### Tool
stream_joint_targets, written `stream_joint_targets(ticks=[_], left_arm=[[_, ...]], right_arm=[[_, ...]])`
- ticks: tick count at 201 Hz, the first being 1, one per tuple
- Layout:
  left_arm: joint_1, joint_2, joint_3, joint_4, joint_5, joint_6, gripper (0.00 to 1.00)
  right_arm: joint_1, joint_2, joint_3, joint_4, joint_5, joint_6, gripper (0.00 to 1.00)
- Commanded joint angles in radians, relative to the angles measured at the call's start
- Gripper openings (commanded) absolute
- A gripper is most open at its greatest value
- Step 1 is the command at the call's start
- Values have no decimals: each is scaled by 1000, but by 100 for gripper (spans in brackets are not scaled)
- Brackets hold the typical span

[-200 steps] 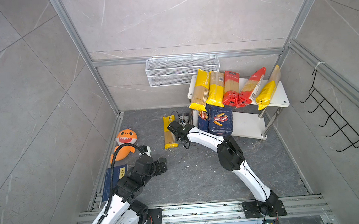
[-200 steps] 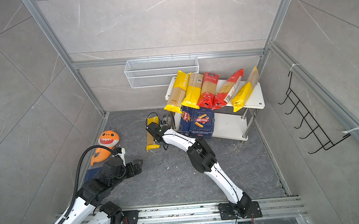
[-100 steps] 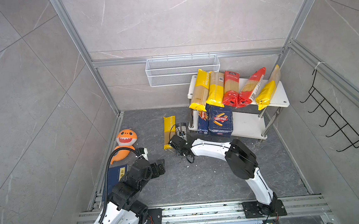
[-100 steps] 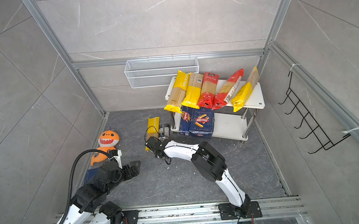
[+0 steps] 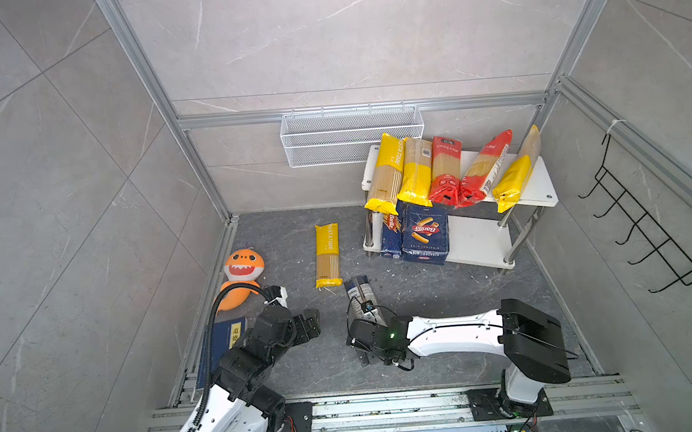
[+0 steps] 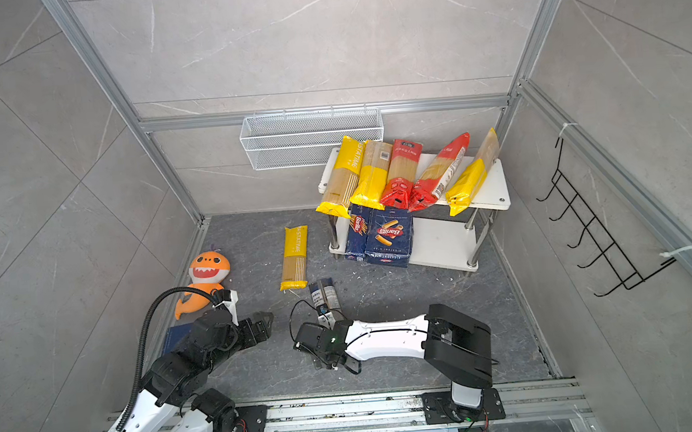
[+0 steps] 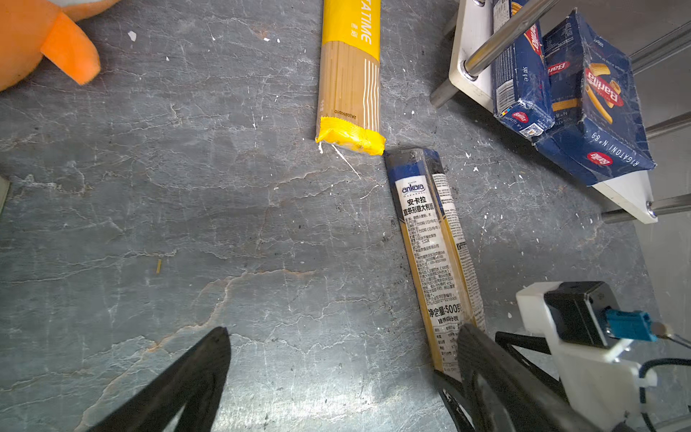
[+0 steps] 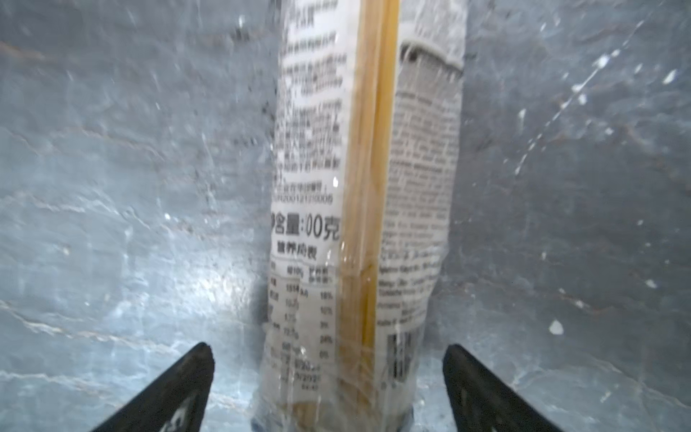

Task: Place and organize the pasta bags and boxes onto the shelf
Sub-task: 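Lift the clear spaghetti bag upright and carry it toward the shelf with the right gripper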

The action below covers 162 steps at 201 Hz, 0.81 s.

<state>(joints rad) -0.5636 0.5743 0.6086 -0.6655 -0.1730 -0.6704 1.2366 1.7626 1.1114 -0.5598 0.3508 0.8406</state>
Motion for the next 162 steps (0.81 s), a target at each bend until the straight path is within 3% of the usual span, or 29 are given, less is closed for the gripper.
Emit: stream_joint_targets(ticks=[1, 79, 102, 115, 139, 162], left_arm=[[-7, -24, -10, 12, 15, -23, 96], [-6, -82, -28, -23, 13, -42, 95], [-6, -93, -36, -26, 12, -46, 95], [-7, -94, -39, -27, 12, -45, 95], [-7, -94, -35, -33, 6, -37, 95], [-6, -93, -24, -45, -14, -28, 95]], right_arm=[[-5, 26, 1, 56, 51, -27, 97], [-58, 160, -15, 166, 97, -6, 97], [-59, 192, -42, 173, 84, 14, 93], [-57, 202, -68, 184, 69, 29, 82], [-50, 191, -132, 198, 67, 64, 44], [-23, 146, -208, 226, 100, 83, 30]])
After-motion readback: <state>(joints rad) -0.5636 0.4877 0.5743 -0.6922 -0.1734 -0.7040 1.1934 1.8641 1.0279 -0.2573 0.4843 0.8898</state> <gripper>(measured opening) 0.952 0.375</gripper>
